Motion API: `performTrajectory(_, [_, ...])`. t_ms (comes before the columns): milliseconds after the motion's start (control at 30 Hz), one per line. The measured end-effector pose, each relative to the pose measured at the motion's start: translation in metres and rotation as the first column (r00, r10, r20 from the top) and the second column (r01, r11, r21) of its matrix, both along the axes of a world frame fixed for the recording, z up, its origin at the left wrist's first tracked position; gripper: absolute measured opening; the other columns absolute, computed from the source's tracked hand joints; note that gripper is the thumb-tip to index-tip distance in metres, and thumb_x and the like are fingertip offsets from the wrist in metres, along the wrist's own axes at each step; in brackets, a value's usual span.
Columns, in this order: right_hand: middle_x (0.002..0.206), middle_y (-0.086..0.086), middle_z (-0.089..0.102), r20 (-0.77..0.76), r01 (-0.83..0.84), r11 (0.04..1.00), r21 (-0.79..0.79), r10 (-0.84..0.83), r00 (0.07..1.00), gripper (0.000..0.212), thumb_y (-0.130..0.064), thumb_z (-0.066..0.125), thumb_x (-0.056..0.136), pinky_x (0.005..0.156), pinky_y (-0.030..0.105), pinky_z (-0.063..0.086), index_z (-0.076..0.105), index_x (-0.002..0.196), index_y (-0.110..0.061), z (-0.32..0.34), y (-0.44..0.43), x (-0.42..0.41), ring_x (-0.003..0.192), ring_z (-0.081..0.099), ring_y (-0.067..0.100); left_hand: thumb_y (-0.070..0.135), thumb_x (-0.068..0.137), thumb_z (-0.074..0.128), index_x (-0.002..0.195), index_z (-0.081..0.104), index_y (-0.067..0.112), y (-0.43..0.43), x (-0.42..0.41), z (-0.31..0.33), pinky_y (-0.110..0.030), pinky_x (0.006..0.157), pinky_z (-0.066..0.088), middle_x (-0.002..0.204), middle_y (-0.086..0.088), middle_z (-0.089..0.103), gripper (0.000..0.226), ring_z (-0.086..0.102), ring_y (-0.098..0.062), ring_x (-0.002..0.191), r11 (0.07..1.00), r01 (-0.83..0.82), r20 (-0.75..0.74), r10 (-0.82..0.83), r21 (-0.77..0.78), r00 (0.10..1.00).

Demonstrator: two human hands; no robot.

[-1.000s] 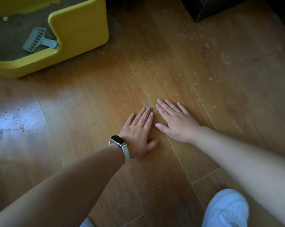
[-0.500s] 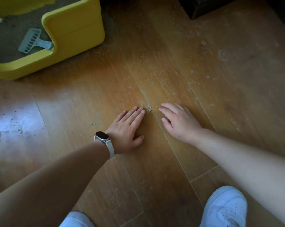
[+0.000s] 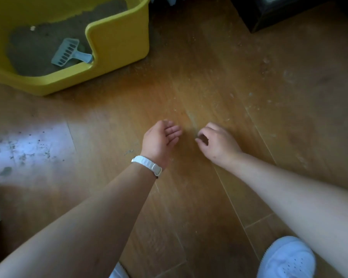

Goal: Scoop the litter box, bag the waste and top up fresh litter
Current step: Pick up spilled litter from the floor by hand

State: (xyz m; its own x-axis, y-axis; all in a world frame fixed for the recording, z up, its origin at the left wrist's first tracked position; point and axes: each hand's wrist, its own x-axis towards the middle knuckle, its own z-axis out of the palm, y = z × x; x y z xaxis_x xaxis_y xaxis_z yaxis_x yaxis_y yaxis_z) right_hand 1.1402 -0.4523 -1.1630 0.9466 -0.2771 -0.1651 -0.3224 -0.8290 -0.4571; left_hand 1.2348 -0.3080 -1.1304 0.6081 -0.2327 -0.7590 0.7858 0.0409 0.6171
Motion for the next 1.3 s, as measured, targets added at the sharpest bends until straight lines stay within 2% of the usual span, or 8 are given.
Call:
performTrajectory(167, [0.096, 0.005, 0.058, -0.041, 0.04, 0.999, 0.035, -0.039, 0.998, 0.02, -0.026, 0.066, 0.089, 0.081, 0.031, 0.043, 0.07, 0.1, -0.009, -0.003, -0.005, -0.006, 0.093, 0.057, 0.025, 0.035, 0.101, 0.039, 0.106, 0.062, 0.006, 0.003, 0.005, -0.007, -0.031, 0.086, 0.053, 0.113, -0.015, 0.07, 0.037, 0.07, -0.023, 0.098, 0.978, -0.109, -0.194, 0.074, -0.176, 0.978])
performTrajectory(333, [0.097, 0.003, 0.059, -0.03, 0.057, 0.997, 0.058, -0.055, 0.998, 0.017, -0.024, 0.065, 0.089, 0.078, 0.037, 0.05, 0.07, 0.099, -0.011, -0.007, 0.0, -0.007, 0.092, 0.058, 0.024, 0.035, 0.102, 0.038, 0.107, 0.063, 0.004, 0.0, 0.0, -0.009, -0.035, 0.096, 0.051, 0.113, -0.016, 0.071, 0.041, 0.069, -0.027, 0.105, 0.955, -0.189, -0.257, 0.128, -0.229, 0.958])
performTrajectory(533, [0.094, 0.006, 0.06, 0.022, 0.105, 0.993, 0.058, -0.107, 0.994, 0.013, -0.019, 0.065, 0.087, 0.075, 0.038, 0.052, 0.069, 0.095, -0.009, -0.011, 0.007, -0.003, 0.088, 0.061, 0.026, 0.031, 0.103, 0.034, 0.111, 0.062, 0.002, 0.0, -0.006, -0.013, -0.034, 0.091, 0.053, 0.105, -0.015, 0.073, 0.041, 0.071, -0.026, 0.098, 0.955, -0.17, -0.269, 0.102, -0.243, 0.958])
performTrajectory(700, [0.09, 0.005, 0.061, 0.036, 0.103, 0.994, 0.022, -0.104, 0.994, 0.013, -0.017, 0.063, 0.088, 0.071, 0.039, 0.051, 0.072, 0.091, -0.008, -0.011, 0.009, -0.003, 0.083, 0.06, 0.025, 0.032, 0.103, 0.034, 0.111, 0.063, 0.001, 0.013, -0.006, -0.015, -0.035, 0.092, 0.053, 0.103, -0.016, 0.074, 0.043, 0.07, -0.028, 0.102, 0.951, -0.179, -0.28, 0.106, -0.251, 0.954])
performTrajectory(833, [0.088, 0.004, 0.06, 0.017, 0.115, 0.993, 0.012, -0.115, 0.993, 0.012, -0.017, 0.063, 0.088, 0.069, 0.04, 0.052, 0.071, 0.086, -0.009, -0.009, 0.01, 0.001, 0.081, 0.059, 0.024, 0.031, 0.103, 0.034, 0.11, 0.063, 0.002, 0.027, -0.003, -0.014, -0.034, 0.089, 0.054, 0.102, -0.016, 0.074, 0.042, 0.072, -0.026, 0.096, 0.953, -0.184, -0.274, 0.115, -0.241, 0.955])
performTrajectory(1033, [0.087, -0.001, 0.056, -0.029, 0.128, 0.992, -0.024, -0.128, 0.991, 0.013, -0.018, 0.058, 0.089, 0.068, 0.037, 0.051, 0.068, 0.084, -0.011, -0.004, 0.021, 0.01, 0.079, 0.057, 0.023, 0.033, 0.103, 0.036, 0.111, 0.063, 0.001, 0.044, -0.003, -0.01, -0.035, 0.092, 0.052, 0.11, -0.018, 0.071, 0.043, 0.069, -0.027, 0.104, 0.96, -0.171, -0.272, 0.107, -0.224, 0.956])
performTrajectory(1133, [0.09, 0.001, 0.057, -0.012, 0.158, 0.987, -0.026, -0.158, 0.987, 0.01, -0.02, 0.062, 0.088, 0.069, 0.035, 0.05, 0.068, 0.087, -0.011, -0.003, 0.025, 0.013, 0.078, 0.058, 0.022, 0.033, 0.103, 0.036, 0.107, 0.063, 0.002, 0.049, -0.002, -0.007, -0.034, 0.089, 0.052, 0.106, -0.017, 0.072, 0.041, 0.07, -0.027, 0.099, 0.959, -0.168, -0.263, 0.106, -0.226, 0.959])
performTrajectory(1300, [0.1, 0.007, 0.061, -0.029, 0.155, 0.988, -0.022, -0.155, 0.987, 0.019, -0.021, 0.066, 0.088, 0.076, 0.035, 0.051, 0.07, 0.101, -0.008, -0.006, 0.03, 0.016, 0.085, 0.061, 0.026, 0.032, 0.103, 0.036, 0.105, 0.063, 0.002, 0.051, 0.0, -0.002, -0.034, 0.087, 0.053, 0.103, -0.016, 0.072, 0.04, 0.07, -0.027, 0.096, 0.955, -0.172, -0.249, 0.111, -0.24, 0.962])
